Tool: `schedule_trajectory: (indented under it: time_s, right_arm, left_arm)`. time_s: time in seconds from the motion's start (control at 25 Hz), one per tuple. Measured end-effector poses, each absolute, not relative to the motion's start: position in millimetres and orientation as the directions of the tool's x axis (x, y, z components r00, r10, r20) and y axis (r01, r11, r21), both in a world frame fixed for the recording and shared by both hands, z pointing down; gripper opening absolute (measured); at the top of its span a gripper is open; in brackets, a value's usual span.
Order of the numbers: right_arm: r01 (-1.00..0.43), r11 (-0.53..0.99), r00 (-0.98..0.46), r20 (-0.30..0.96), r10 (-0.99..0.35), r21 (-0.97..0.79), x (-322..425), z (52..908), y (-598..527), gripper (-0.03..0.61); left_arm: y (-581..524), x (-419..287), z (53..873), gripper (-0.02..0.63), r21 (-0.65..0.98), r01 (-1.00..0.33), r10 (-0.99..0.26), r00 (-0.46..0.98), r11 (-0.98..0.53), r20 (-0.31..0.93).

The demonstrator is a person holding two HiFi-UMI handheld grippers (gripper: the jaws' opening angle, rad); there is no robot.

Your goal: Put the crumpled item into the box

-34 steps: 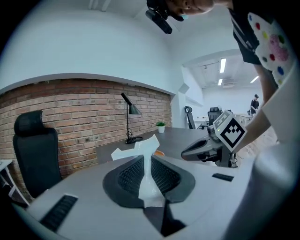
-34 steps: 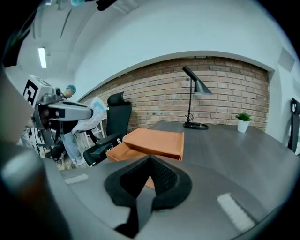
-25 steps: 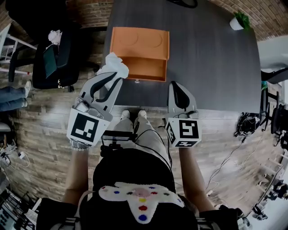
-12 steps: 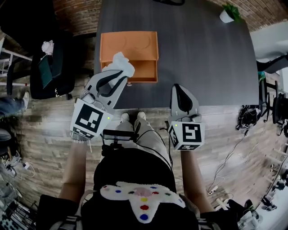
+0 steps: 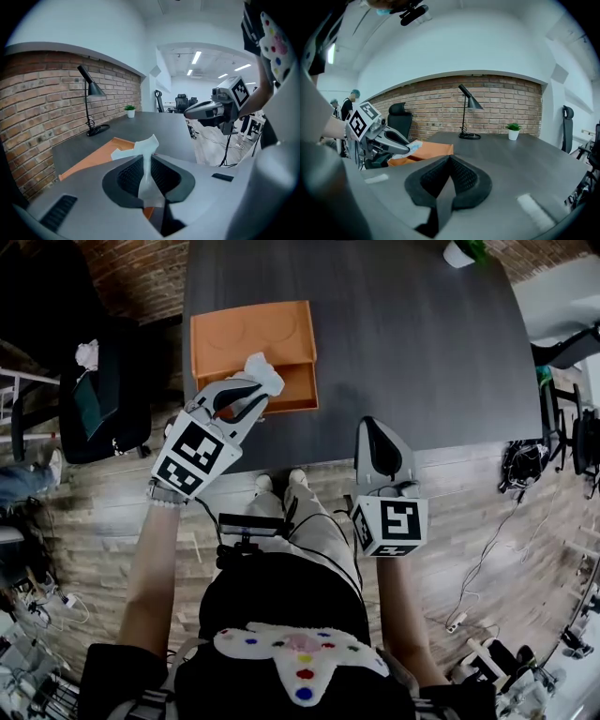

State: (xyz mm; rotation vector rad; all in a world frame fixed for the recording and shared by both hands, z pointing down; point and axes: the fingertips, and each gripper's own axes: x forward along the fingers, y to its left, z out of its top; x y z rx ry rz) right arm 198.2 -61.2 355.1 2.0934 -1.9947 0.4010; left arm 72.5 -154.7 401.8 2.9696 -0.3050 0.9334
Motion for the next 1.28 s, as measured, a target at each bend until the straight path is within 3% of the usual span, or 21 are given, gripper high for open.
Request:
schedule_trajectory:
  time_s: [0.52, 1.04, 1.28]
  right_arm:
    - [-0.991, -0.124, 0.101, 0.373, -0.922, -0.039, 209.4, 367.3, -45.6, 0.009]
    - [-0.991, -0.122, 0.094, 0.397, -0.913, -0.046, 211.0, 376.8, -37.1, 0.009]
    - [-0.991, -0.121, 0.092, 0.398, -0.913, -0.048, 209.1, 377.0, -38.0, 0.009]
  left_arm:
    - [-158.1, 94.6, 481.4, 0.046, -0.002, -0.020, -0.014, 0.657, -1.000, 0.754]
    - [-162.6, 104.3, 513.7, 0.051, 0.094, -0.013, 0.067, 0.605, -0.995, 0.794]
    - [-166.4, 106.7, 507.4, 0.143, 0.172, -0.056, 0.094, 0.654, -0.983, 0.751]
